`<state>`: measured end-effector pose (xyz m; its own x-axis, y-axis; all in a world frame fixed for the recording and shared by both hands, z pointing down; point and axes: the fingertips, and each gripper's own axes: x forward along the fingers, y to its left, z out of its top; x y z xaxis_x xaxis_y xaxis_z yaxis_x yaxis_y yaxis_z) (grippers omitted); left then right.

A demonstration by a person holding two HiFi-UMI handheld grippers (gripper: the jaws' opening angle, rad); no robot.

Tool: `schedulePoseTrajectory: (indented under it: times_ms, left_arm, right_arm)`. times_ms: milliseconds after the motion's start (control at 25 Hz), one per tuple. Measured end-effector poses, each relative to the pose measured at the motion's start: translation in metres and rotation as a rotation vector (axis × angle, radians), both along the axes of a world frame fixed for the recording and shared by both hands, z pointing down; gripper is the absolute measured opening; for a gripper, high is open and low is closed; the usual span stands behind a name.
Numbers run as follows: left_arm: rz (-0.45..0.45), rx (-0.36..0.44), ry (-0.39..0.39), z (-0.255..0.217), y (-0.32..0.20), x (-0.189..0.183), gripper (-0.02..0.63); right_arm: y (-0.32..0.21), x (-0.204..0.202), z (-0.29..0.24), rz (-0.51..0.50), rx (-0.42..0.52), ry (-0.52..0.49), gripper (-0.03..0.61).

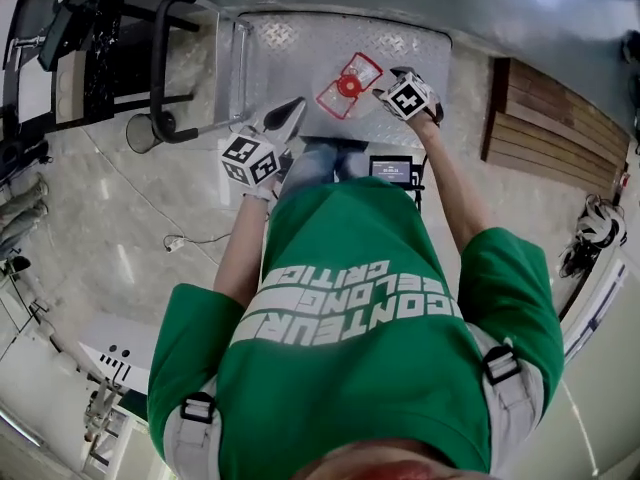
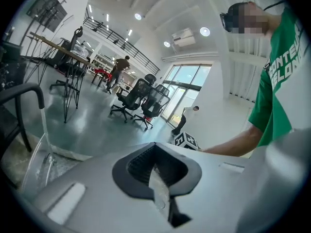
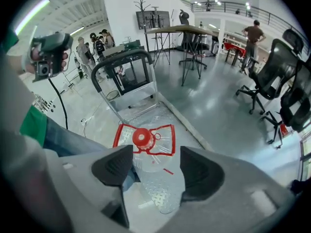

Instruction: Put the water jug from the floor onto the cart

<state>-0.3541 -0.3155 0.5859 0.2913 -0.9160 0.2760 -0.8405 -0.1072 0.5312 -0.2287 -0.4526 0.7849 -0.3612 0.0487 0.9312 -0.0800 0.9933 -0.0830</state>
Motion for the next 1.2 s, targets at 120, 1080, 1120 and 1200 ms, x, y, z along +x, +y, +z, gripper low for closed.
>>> schedulePoseTrajectory:
  times_ms: [120,1080,1120,1200]
  left_arm:
    - [0.041,0.023,-0.012,-0.011,-0.013,0.006,0.012]
    - [0.223,0.127,-0.087,-0.039,-0.102,0.04,0.012]
    - [0.23,0.125,-0.087,-0.038,-0.104,0.041,0.014]
    - [0.241,0.12,-0.089,-0.035,-0.106,0.042,0.012]
  right_arm:
    - [-0.013,0.013,-0.031,0.036,0.031,-0.048,0.273]
    - [-0.046,0.067,-0.207,0.289,0.242,-0.518,-0.006]
    - [-0.047,0.069,-0.206,0.296,0.244,-0.521,-0.006]
    - [-0.045,0.071,-0.202,0.313,0.237,-0.518,-0.007]
